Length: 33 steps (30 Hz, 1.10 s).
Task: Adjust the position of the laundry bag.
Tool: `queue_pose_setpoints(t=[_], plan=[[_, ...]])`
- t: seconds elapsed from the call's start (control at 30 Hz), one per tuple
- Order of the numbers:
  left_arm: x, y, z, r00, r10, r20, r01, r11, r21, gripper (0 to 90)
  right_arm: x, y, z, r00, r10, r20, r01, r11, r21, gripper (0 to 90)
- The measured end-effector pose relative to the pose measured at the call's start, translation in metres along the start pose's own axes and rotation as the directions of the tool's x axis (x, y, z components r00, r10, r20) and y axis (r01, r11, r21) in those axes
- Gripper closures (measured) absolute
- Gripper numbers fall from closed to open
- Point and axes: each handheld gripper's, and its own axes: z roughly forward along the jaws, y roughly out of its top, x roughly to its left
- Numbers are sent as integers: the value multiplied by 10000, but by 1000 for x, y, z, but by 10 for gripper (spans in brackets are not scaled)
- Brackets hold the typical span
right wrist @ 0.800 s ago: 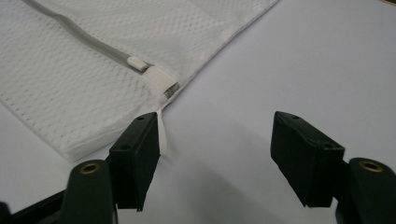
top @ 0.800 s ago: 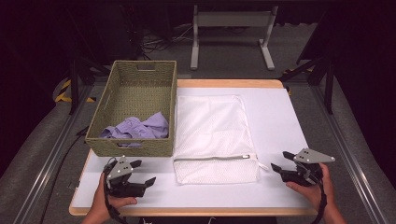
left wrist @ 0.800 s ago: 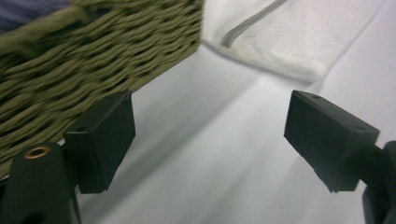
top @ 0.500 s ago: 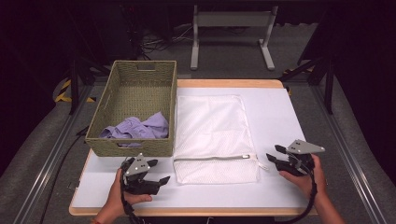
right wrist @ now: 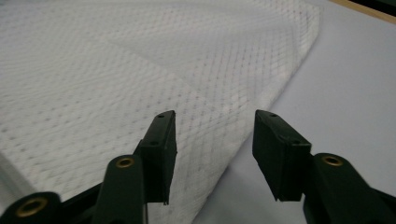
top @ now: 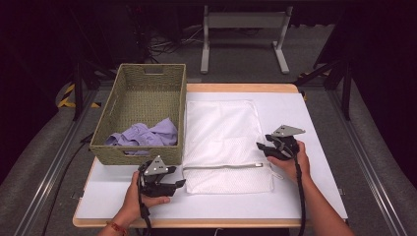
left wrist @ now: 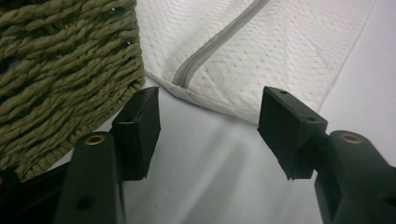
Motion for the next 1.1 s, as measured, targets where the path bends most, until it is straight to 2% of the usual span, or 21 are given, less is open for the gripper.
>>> queue_pose_setpoints(t=[0.1, 0.2, 0.27, 0.33, 0.37, 0.4, 0.47, 0.5, 0.53, 0.57, 0.6, 0.63, 0.67, 0.7, 0.77, 0.93, 1.1], plan=[[-1, 0, 3, 10000, 72, -27, -71, 9997, 230, 391, 0, -1, 6, 10000, 34, -77, -32, 9996, 286, 485], [-3, 4, 8, 9999, 109, 82, -111, 9996, 246, 404, -1, -2, 10, 9999, 135, 79, -138, 9988, 478, 485], [-5, 7, 12, 9999, 170, -4, -170, 9992, 353, 406, -4, -2, 12, 9996, 199, 214, -211, 9979, 607, 466], [-6, 8, 15, 9999, 129, -17, -129, 9991, 409, 407, -8, -2, 14, 9985, 500, 224, -513, 9967, 635, 445], [-6, 9, 17, 9999, 61, 94, -65, 9991, 415, 420, -11, -1, 14, 9975, 671, 238, -686, 9954, 664, 479], [-5, 10, 18, 9999, 111, 66, -114, 9989, 466, 448, -12, -2, 15, 9973, 728, -17, -726, 9954, 632, 535], [-7, 11, 20, 9999, 146, 3, -146, 9986, 508, 484, -13, 0, 16, 9972, 706, -249, -686, 9948, 747, 562], [-7, 11, 20, 9999, 146, 3, -146, 9986, 508, 533, -13, 1, 16, 9971, 648, -392, -616, 9950, 783, 642], [-6, 12, 20, 9996, 237, -166, -228, 9981, 565, 571, -13, 1, 16, 9966, 632, -531, -588, 9950, 803, 680], [-5, 12, 20, 9996, 236, -128, -229, 9982, 555, 638, -12, 1, 16, 9969, 597, -517, -554, 9953, 799, 733], [-5, 12, 20, 9996, 236, -128, -229, 9982, 555, 702, -12, 1, 16, 9969, 597, -517, -554, 9953, 799, 733], [-5, 13, 20, 9997, 243, 19, -244, 9980, 584, 702, -12, 2, 16, 9970, 571, -527, -526, 9952, 824, 785], [-5, 13, 21, 9994, 338, 11, -338, 9976, 597, 747, -11, 2, 16, 9965, 566, -621, -511, 9949, 866, 860], [-6, 14, 21, 9989, 463, 43, -465, 9970, 623, 786, -11, 3, 15, 9968, 527, -599, -470, 9946, 929, 880], [-6, 15, 22, 9984, 548, 143, -556, 9964, 637, 867, -11, 3, 14, 9973, 546, -487, -494, 9936, 1019, 888], [-6, 18, 25, 9983, 481, 315, -500, 9966, 655, 878, -17, -1, 8, 9973, 675, -274, -642, 9922, 1066, 889], [-12, 24, 32, 9960, 741, 508, -776, 9945, 708, 879, -24, -6, 2, 9978, 656, -26, -650, 9921, 1077, 889]])
